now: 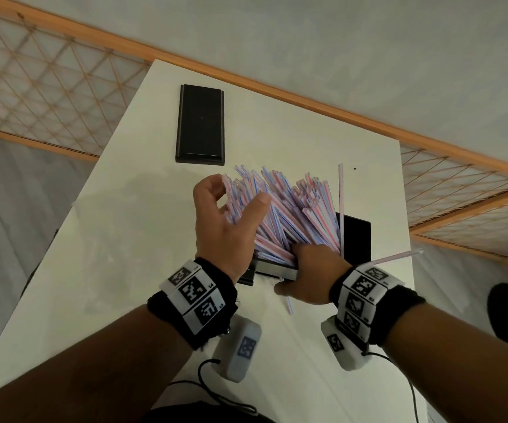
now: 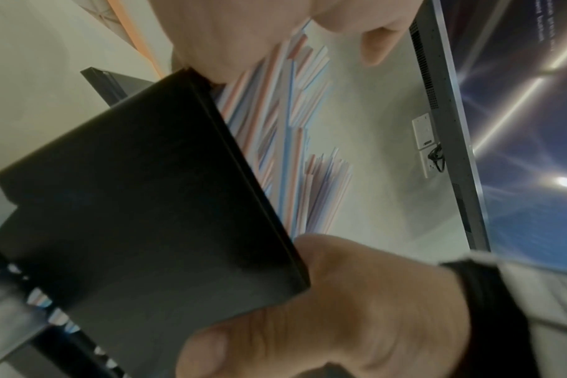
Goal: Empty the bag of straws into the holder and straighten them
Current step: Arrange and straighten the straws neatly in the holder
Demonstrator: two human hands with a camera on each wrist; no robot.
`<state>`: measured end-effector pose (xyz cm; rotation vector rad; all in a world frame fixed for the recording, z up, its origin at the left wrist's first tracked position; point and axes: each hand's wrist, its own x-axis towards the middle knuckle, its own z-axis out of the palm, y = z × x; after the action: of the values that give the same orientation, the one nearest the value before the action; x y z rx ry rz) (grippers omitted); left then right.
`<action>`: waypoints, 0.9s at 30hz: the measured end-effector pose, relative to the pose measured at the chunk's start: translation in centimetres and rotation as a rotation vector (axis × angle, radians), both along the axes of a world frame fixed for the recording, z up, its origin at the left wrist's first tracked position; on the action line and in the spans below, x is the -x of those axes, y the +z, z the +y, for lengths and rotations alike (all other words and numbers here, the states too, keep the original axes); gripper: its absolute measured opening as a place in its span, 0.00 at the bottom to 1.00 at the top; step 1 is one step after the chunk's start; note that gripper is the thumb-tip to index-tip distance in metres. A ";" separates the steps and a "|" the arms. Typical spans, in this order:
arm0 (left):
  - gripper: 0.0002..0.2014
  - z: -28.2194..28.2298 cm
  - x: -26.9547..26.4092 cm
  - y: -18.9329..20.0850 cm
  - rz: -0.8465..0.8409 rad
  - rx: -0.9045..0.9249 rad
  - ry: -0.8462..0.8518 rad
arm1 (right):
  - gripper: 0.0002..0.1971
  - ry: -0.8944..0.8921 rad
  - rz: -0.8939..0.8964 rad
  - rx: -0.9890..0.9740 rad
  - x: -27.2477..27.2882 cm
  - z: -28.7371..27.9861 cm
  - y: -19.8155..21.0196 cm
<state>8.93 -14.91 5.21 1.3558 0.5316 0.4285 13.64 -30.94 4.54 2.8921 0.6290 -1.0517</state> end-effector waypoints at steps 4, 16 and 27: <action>0.39 -0.1 0.2 -0.1 -0.035 0.004 -0.005 | 0.28 0.038 0.099 0.054 -0.9 1.3 0.3; 0.41 0.0 0.3 0.1 -0.058 0.058 -0.036 | 0.29 -0.126 0.291 0.104 -3.2 3.6 1.4; 0.40 0.3 -0.1 0.6 0.030 -0.019 -0.017 | 0.43 -0.128 0.224 -0.304 -2.1 3.6 2.1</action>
<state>9.00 -14.64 5.76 1.3859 0.5412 0.4012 15.72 -27.33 6.59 3.1328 0.6723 -1.4280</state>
